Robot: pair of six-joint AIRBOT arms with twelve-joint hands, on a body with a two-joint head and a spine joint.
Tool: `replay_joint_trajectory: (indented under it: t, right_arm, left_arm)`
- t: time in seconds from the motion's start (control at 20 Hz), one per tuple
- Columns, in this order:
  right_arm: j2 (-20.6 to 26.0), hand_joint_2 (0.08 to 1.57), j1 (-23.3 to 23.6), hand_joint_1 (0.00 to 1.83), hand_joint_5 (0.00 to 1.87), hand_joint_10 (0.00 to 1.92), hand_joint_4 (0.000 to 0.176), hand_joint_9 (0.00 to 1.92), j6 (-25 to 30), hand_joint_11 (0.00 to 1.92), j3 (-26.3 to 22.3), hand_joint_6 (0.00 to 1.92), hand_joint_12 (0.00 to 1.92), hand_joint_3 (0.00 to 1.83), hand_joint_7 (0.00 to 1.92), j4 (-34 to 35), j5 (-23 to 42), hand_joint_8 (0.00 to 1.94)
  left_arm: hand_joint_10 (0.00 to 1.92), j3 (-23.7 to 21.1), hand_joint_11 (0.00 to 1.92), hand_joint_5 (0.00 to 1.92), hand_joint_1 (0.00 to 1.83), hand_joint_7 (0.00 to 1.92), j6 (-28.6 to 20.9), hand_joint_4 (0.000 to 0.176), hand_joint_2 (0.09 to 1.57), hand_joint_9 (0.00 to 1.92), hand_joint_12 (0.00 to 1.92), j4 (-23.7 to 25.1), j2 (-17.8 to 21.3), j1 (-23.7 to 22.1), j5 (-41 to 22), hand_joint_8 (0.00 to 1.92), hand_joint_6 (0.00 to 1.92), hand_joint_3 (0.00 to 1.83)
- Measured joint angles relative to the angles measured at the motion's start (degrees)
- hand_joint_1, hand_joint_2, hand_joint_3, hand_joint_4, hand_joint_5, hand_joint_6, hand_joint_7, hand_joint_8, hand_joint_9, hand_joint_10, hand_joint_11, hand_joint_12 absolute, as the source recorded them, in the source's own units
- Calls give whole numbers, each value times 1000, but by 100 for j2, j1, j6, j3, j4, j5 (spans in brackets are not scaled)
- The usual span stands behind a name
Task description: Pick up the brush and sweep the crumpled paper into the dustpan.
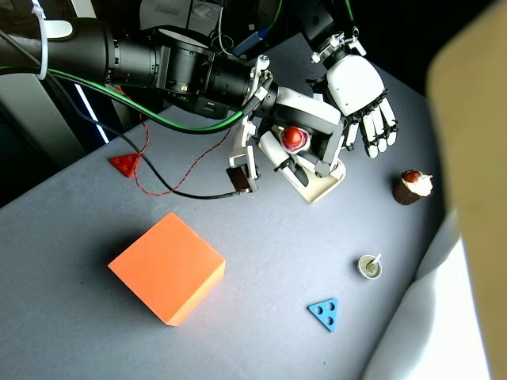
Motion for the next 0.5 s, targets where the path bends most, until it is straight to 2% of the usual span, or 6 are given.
replay_joint_trajectory:
  t: [0.1, 0.15, 0.2, 0.4, 0.45, 0.5]
  right_arm:
    - [15, 1138, -37, 1459, 981, 1921, 0, 1409, 37, 1606, -11, 1921, 1921, 0, 1028, -37, -109, 1941]
    - [39, 1136, -61, 1463, 981, 1921, 0, 1410, 42, 1610, -42, 1921, 1921, 0, 986, -13, -111, 1941]
    - [63, 1141, -94, 1472, 969, 1921, 0, 1394, 39, 1603, -76, 1921, 1921, 0, 964, -46, -120, 1941]
    - [256, 1136, -162, 1468, 957, 1921, 0, 1374, 63, 1595, -332, 1921, 1921, 0, 1009, -374, 22, 1941]
    - [332, 1143, -162, 1461, 955, 1921, 0, 1373, 61, 1595, -393, 1921, 1921, 2, 1008, -584, 76, 1941]
    - [380, 1144, -157, 1451, 953, 1921, 0, 1387, 61, 1600, -428, 1921, 1921, 2, 1025, -660, 92, 1941]
  left_arm:
    - [6, 0, 114, 1035, 1062, 399, -2, 102, 1092, 344, 559, 0, 0, 0, 0, 4, 888, 0]
    - [3, 0, 109, 1036, 1073, 390, -2, 73, 1091, 343, 561, 0, 0, 0, -2, 2, 887, 0]
    - [0, 0, 94, 1038, 1077, 392, -2, 64, 1091, 328, 556, -2, 0, 0, -2, 3, 885, 0]
    - [5, -2, 104, 1030, 1065, 413, -2, 86, 1093, 333, 546, -7, 0, 0, 0, 5, 896, 1]
    - [7, -13, 110, 1030, 1065, 414, 0, 86, 1093, 339, 549, -15, 2, 2, -4, 5, 896, 1]
    - [2, -13, 97, 1017, 1068, 396, -2, 67, 1100, 321, 541, -24, 2, 9, -15, 1, 918, 2]
